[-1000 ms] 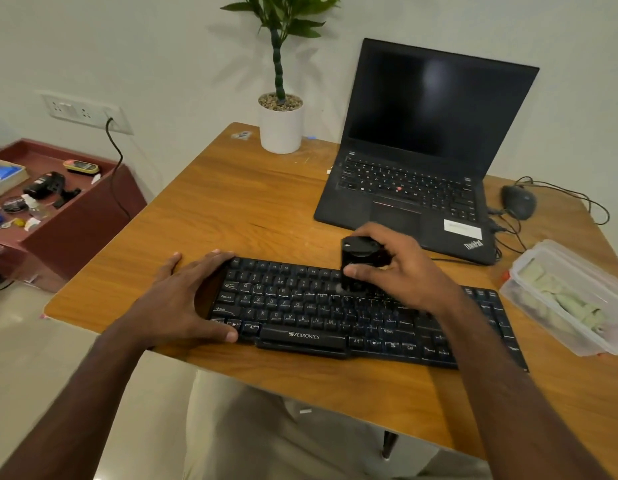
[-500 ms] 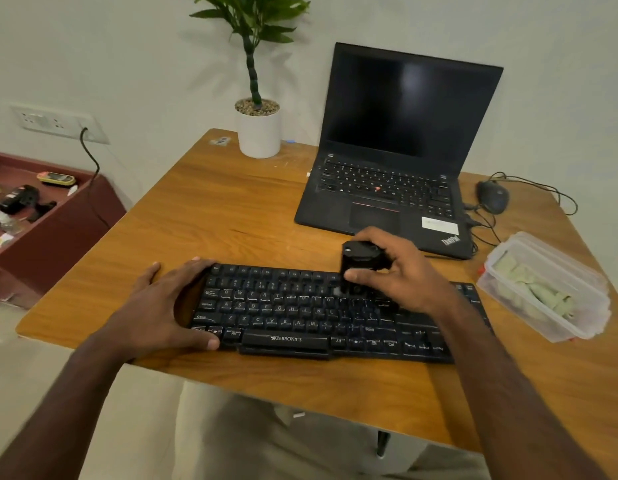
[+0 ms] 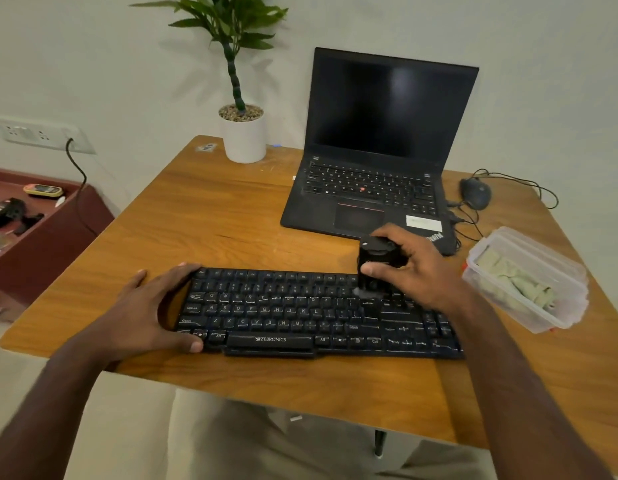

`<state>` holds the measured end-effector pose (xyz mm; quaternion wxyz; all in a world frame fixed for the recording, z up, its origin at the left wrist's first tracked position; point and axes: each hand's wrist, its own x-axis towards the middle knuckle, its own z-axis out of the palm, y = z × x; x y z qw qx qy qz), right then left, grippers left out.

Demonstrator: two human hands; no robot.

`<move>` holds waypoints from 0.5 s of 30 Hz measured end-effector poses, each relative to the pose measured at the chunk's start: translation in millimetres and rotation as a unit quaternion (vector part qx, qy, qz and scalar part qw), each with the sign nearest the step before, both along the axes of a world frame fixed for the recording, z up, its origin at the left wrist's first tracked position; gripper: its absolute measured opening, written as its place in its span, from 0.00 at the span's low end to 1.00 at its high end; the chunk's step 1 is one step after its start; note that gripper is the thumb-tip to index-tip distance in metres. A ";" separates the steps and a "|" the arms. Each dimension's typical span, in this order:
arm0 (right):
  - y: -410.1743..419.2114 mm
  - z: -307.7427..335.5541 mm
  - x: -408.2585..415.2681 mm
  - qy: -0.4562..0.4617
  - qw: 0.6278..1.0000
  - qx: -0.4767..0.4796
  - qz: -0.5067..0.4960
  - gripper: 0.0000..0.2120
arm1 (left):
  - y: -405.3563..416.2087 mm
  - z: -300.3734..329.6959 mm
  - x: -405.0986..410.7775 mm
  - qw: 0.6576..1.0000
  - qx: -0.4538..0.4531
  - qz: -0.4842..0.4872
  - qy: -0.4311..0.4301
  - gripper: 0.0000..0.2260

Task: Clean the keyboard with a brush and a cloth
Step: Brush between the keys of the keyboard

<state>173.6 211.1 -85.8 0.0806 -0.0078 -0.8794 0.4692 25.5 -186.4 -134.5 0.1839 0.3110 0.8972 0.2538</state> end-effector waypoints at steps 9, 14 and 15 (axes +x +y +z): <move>-16.9 -12.2 4.3 0.060 0.998 -0.003 -0.015 0.13 | 129.7 23.4 52.6 0.978 -0.084 -0.103 0.158 0.63; -0.3 -5.7 15.4 0.048 0.996 0.028 -0.063 0.14 | 188.7 14.3 71.4 0.964 -0.131 -0.172 0.155 0.63; 2.9 -3.1 17.6 0.056 0.995 0.034 -0.080 0.14 | 192.5 12.9 70.9 0.965 -0.139 -0.170 0.143 0.63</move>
